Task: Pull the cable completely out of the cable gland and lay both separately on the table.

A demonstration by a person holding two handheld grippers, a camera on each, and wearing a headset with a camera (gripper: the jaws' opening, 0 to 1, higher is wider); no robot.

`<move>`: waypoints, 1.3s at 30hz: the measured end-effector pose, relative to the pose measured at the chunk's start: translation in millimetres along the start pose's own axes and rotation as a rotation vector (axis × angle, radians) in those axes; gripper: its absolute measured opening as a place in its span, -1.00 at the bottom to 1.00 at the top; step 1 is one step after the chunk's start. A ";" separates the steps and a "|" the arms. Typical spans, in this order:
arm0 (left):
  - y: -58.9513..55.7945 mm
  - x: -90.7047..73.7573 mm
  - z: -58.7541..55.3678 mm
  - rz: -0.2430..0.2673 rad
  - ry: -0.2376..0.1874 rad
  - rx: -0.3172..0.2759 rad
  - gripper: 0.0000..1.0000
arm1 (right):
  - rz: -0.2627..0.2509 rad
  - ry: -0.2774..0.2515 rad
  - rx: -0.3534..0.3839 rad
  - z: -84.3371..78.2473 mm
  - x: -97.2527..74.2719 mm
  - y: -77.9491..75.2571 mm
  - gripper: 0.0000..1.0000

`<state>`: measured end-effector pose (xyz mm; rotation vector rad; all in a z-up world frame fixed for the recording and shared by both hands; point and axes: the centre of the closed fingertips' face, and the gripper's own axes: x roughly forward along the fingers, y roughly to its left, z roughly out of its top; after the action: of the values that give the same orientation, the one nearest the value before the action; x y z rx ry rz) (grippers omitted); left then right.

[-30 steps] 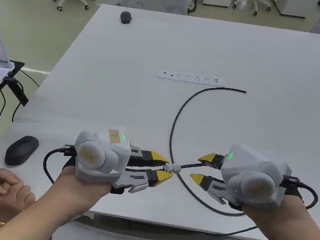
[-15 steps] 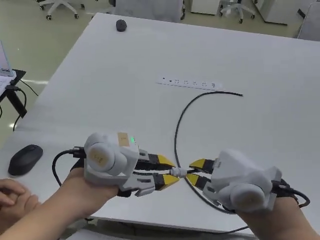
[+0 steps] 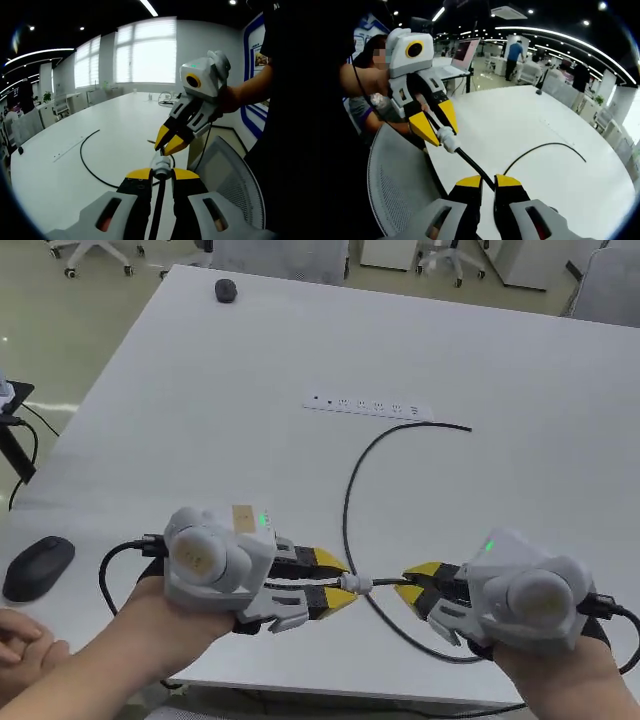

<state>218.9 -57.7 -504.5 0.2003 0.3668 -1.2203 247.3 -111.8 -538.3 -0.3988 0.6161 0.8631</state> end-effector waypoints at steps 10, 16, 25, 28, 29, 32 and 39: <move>6.1 -4.1 2.7 0.005 -0.016 0.005 -0.69 | -0.003 0.000 0.295 -22.4 1.5 -19.3 -0.92; 6.5 -7.7 2.6 0.007 -0.023 0.001 -0.69 | -0.024 0.014 0.418 -35.8 5.7 -29.1 -0.91; 8.6 -12.2 -2.1 0.011 -0.012 0.000 -0.69 | -0.023 0.030 0.518 -44.0 16.4 -23.5 -0.91; 9.3 -12.3 -2.9 0.013 -0.016 -0.007 -0.69 | -0.021 0.036 0.483 -43.7 16.7 -20.6 -0.91; 9.5 -12.2 -3.6 0.013 -0.016 -0.009 -0.69 | -0.024 0.033 0.463 -43.6 16.1 -21.3 -0.91; 7.0 -11.6 -4.6 -0.005 -0.015 -0.027 -0.69 | -0.030 0.023 0.444 -41.7 13.7 -21.2 -0.90; 9.6 -10.1 -1.3 -0.015 -0.025 -0.030 -0.70 | -0.037 0.019 0.265 -35.9 10.1 -22.0 -0.88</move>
<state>224.7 -45.2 -502.3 0.1563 0.3653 -1.2302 257.8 -139.0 -570.2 -0.1777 0.7279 0.7320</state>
